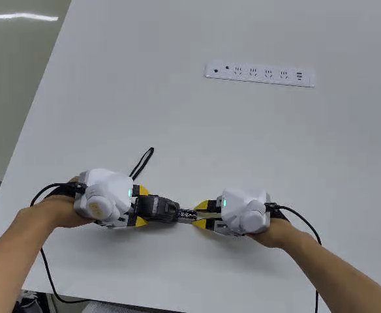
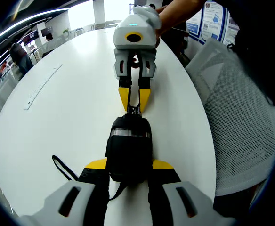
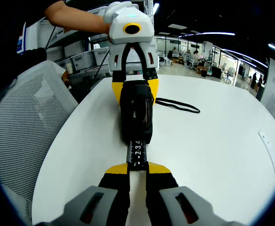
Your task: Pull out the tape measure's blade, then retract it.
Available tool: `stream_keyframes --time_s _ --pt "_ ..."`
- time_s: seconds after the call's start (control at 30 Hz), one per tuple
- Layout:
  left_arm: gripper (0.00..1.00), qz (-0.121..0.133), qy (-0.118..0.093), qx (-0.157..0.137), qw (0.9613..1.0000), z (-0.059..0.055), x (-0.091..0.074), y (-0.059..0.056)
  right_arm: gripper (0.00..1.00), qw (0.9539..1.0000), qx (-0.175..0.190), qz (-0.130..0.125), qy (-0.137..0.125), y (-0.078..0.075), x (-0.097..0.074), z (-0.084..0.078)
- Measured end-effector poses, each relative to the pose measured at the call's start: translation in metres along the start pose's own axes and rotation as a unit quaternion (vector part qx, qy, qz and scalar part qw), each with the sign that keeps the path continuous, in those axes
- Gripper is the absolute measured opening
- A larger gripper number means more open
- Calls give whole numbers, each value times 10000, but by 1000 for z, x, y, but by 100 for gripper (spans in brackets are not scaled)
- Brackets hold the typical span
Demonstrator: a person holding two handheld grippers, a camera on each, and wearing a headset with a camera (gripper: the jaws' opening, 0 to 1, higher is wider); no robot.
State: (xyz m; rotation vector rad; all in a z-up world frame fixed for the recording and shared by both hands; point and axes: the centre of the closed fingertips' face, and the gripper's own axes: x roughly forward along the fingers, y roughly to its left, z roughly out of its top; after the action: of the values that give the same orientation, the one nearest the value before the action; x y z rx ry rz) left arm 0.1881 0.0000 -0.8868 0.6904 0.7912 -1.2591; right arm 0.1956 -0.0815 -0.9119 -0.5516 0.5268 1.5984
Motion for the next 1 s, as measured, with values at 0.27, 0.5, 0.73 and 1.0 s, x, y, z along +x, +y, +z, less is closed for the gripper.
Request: stream_keyframes --time_s 0.27,0.5,0.73,1.0 --pt "27 15 -14 -55 10000 0 0 0 9 10000 -5 9 25 -2 -3 -3" --pt "27 13 -8 -74 10000 0 0 1 9 10000 -13 5 41 -2 -5 -4" --pt "27 15 0 -84 10000 0 0 1 9 10000 -8 5 43 -2 -7 -6" --pt "27 18 1 -105 9999 0 1 1 9 10000 -2 -22 51 -2 -10 -8"
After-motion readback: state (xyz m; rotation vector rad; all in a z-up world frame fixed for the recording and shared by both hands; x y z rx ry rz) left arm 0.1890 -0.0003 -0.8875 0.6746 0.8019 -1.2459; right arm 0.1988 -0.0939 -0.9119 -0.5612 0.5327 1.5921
